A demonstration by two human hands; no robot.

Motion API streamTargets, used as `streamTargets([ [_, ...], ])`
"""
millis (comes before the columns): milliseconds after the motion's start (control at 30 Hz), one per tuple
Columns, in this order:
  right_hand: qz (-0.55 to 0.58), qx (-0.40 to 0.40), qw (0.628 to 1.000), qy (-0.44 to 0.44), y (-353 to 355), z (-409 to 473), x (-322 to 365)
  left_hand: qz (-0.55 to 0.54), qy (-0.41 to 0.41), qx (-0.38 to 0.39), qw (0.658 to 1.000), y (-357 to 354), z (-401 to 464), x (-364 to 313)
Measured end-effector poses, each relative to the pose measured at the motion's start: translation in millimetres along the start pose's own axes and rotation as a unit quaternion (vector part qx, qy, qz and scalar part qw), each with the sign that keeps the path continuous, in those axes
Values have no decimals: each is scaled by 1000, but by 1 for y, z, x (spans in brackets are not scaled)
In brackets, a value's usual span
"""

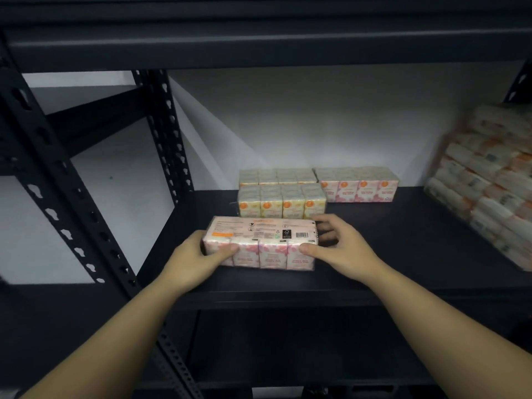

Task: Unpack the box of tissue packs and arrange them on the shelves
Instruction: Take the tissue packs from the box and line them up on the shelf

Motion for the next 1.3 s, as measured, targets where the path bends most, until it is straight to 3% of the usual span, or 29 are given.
streamTargets([
  [167, -113, 30, 991, 65, -1, 9, 28, -46, -25, -36, 998, 3, -4, -8],
  [367, -130, 99, 985, 60, -20, 22, 59, -208, -72, -120, 968, 34, 2, -65],
  [500, -81, 72, 991, 78, -23, 35, 100, -113, -180, -144, 966, 44, 9, -131],
  [633, -29, 22, 995, 90, 1, 50, 131, -50, -258, -81, 961, 23, 17, -175],
  [800, 13, 38, 997, 61, 37, 42, 107, -220, -206, 62, 952, -16, 19, -166],
  [900, 32, 11, 997, 67, 63, 35, 86, -155, -172, 139, 963, -61, 17, -137],
  [1033, 44, -54, 997, 44, 108, 24, 59, -88, -157, 249, 952, -116, -3, -110],
  [1300, -20, -114, 992, -50, 171, -8, -21, -121, -151, 180, 964, -137, 1, -126],
])
Point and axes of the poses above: each hand's wrist, its own z-axis towards the middle knuckle, its own y-axis out of the back of the hand, x = y × z, the point moved 9 cm from there along z, towards the middle knuckle, and after that the axes turned 8 degrees about -x, right-handed, at the moved point
